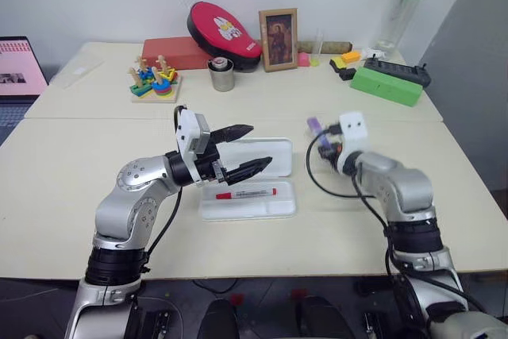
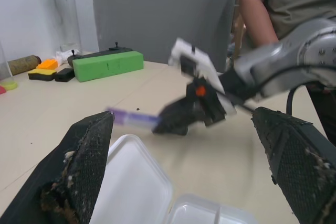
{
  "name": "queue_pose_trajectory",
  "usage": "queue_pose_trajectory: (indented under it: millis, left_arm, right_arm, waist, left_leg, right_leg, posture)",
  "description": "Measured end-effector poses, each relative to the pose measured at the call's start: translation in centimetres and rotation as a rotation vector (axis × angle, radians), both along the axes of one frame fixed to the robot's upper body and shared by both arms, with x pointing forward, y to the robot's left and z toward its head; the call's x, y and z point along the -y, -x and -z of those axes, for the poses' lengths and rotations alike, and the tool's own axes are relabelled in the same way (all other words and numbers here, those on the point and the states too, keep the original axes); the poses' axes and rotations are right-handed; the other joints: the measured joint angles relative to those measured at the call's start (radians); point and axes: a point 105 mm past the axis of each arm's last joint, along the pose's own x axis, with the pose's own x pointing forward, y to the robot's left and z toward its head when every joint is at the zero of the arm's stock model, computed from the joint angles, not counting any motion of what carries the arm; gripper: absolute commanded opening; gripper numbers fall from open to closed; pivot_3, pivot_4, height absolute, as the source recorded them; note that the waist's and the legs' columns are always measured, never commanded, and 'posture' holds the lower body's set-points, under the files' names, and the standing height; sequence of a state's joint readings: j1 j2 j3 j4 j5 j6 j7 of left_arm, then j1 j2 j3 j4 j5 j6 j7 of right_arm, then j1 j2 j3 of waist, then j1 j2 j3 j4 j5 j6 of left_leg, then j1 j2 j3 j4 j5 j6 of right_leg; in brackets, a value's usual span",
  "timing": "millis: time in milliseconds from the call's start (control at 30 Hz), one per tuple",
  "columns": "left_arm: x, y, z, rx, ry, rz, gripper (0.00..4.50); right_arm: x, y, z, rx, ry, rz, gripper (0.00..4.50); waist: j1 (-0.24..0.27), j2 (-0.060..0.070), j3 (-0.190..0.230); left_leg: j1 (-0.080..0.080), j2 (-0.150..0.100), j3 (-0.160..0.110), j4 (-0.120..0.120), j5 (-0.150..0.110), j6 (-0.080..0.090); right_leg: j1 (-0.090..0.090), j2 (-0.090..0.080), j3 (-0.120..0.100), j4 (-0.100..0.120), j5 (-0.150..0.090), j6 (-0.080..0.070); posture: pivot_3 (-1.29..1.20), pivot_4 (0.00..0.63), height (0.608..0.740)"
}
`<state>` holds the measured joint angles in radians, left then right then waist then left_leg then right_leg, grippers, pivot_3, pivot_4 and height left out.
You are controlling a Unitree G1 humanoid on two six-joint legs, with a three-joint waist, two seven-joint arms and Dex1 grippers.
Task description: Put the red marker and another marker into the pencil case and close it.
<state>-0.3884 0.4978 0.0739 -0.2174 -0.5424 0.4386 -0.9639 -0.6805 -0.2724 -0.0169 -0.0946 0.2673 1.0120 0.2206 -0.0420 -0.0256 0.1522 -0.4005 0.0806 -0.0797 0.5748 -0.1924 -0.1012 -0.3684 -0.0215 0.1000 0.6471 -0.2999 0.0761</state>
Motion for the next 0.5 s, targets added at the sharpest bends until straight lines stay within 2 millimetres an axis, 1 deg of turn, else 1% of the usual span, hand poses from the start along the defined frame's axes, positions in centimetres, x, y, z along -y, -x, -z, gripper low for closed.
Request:
queue_pose_trajectory:
  millis: [67, 100, 133, 167, 200, 233, 300, 367, 433, 500]
  left_arm:
    - [-1.3, 0.7, 0.1, -0.020, -0.004, -0.042, 4.50]
    - [-2.3, 1.0, 0.3, -0.034, -0.009, -0.070, 4.50]
    - [-3.2, 1.1, 0.6, -0.052, -0.018, -0.107, 4.50]
    - [-4.1, 1.4, 0.8, -0.065, -0.022, -0.137, 4.50]
    - [-4.8, 1.9, 1.1, -0.084, -0.029, -0.155, 4.50]
    - [-6.0, 2.7, 1.8, -0.119, -0.047, -0.183, 4.50]
    - [-8.0, 4.0, 3.2, -0.188, -0.091, -0.229, 4.50]
    - [-9.5, 5.1, 4.4, -0.248, -0.128, -0.265, 4.50]
    - [-10.4, 6.0, 4.7, -0.268, -0.146, -0.284, 4.50]
    - [-11.2, 6.7, 4.7, -0.262, -0.175, -0.301, 4.50]
  right_arm:
    - [-1.3, 1.0, -3.6, 0.117, 0.036, -0.181, 1.09]
    - [-2.0, 2.0, -5.0, 0.170, 0.068, -0.289, 1.09]
    - [-2.9, 2.8, -5.8, 0.209, 0.091, -0.381, 1.09]
    - [-3.9, 3.7, -6.1, 0.215, 0.097, -0.479, 1.09]
    - [-4.7, 4.6, -5.8, 0.200, 0.112, -0.569, 1.09]
    - [-5.6, 5.6, -5.2, 0.168, 0.132, -0.679, 1.09]
    - [-6.3, 6.7, -4.0, 0.112, 0.182, -0.792, 1.09]
    - [-6.8, 7.4, -3.0, 0.068, 0.224, -0.868, 1.09]
    - [-8.2, 8.1, -2.3, 0.050, 0.271, -0.952, 1.09]
    - [-9.9, 8.6, -1.3, 0.031, 0.309, -1.019, 1.09]
  waist:
    - [-0.005, 0.000, 0.000]
    - [-0.008, 0.000, 0.000]
    - [-0.009, 0.000, 0.000]
    - [-0.010, 0.000, 0.000]
    - [-0.013, 0.000, 0.000]
    - [-0.015, 0.000, 0.000]
    - [-0.017, 0.000, 0.000]
    - [-0.015, 0.000, 0.001]
    - [-0.013, 0.000, 0.001]
    - [-0.012, 0.000, 0.001]
  left_leg:
    - [0.000, 0.000, 0.000, -0.001, 0.000, 0.000]
    - [0.000, 0.000, 0.000, -0.002, -0.001, 0.001]
    - [0.000, 0.000, 0.000, -0.002, -0.002, 0.003]
    - [0.000, 0.000, 0.000, -0.002, -0.002, 0.004]
    - [0.000, 0.000, 0.000, -0.002, -0.003, 0.004]
    - [0.000, 0.000, 0.000, -0.002, -0.003, 0.005]
    - [0.000, 0.000, 0.000, -0.001, -0.003, 0.005]
    - [0.001, 0.000, 0.000, -0.001, -0.003, 0.005]
    - [0.001, 0.001, 0.000, -0.001, -0.003, 0.005]
    - [0.002, 0.001, 0.001, 0.000, -0.003, 0.005]
  right_leg:
    - [0.000, 0.000, 0.000, -0.001, -0.001, -0.001]
    - [0.000, 0.000, 0.000, -0.002, -0.001, -0.002]
    - [0.000, 0.000, -0.001, -0.002, -0.002, -0.003]
    - [0.000, 0.000, -0.001, -0.002, -0.002, -0.004]
    - [0.000, 0.000, -0.001, -0.002, -0.002, -0.004]
    - [0.000, 0.000, 0.000, -0.002, -0.002, -0.004]
    - [0.000, 0.000, 0.000, -0.002, -0.002, -0.004]
    - [-0.001, 0.000, -0.001, -0.002, -0.003, -0.004]
    - [-0.004, 0.000, -0.001, -0.002, -0.003, -0.005]
    - [-0.005, 0.000, -0.001, -0.002, -0.007, -0.010]
  posture:
    - [0.00, 0.150, 0.740]
    - [0.00, 0.150, 0.740]
    - [0.00, 0.150, 0.740]
    - [0.00, 0.150, 0.740]
    - [0.00, 0.150, 0.740]
    - [0.00, 0.150, 0.740]
    - [0.00, 0.150, 0.740]
    - [0.00, 0.150, 0.740]
    - [0.00, 0.150, 0.740]
    - [0.00, 0.150, 0.740]
